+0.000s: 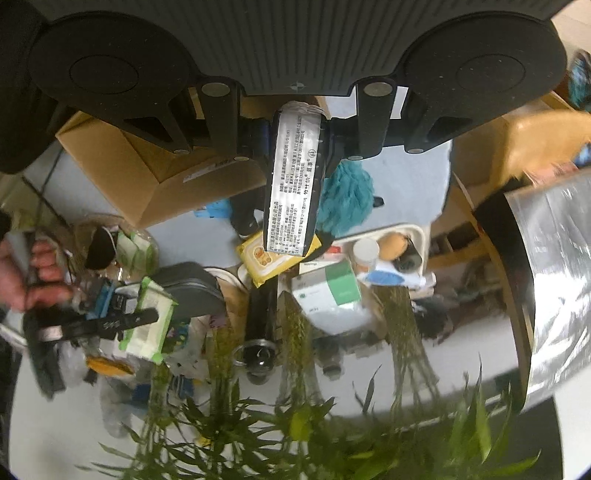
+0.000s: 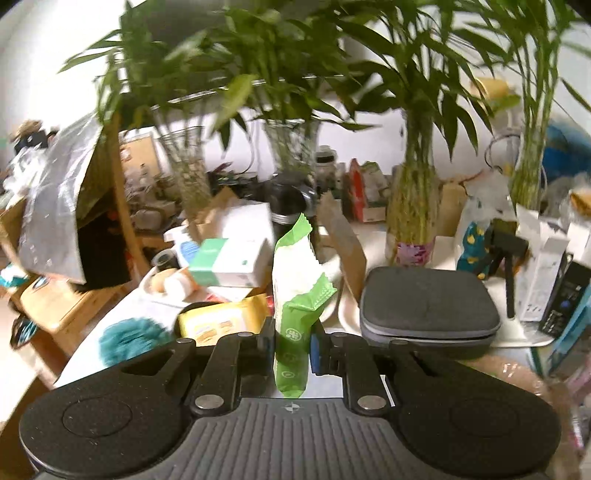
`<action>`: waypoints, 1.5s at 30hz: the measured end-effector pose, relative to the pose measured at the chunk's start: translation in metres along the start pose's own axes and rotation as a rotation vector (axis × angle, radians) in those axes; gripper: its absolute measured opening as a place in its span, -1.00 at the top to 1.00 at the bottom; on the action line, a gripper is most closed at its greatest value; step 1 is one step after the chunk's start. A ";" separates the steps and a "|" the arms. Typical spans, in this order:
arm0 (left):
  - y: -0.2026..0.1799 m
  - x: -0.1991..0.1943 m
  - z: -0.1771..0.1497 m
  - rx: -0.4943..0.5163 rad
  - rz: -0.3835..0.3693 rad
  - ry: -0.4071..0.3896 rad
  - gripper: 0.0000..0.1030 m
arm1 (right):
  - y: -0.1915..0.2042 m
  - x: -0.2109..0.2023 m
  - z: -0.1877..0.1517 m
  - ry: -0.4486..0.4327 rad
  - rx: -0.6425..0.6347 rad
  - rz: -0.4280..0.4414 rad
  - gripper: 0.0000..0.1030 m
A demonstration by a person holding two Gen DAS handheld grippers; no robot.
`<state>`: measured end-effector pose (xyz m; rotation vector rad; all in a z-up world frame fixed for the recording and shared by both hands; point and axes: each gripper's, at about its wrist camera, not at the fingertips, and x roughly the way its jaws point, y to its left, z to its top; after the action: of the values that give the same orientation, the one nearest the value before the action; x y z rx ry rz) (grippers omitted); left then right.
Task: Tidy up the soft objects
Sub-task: 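Carry both items over the cardboard box and open both grippers to drop them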
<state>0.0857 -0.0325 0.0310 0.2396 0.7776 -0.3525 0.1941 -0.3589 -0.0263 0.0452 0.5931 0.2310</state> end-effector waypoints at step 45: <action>-0.004 0.058 -0.009 -0.083 -0.202 0.343 0.50 | 0.118 -0.018 -0.051 0.580 -0.064 0.154 0.61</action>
<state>0.1166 -0.0465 -0.0172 0.1447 1.1569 -0.4755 0.1274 -0.2494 -0.0457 -0.0403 1.1605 0.4181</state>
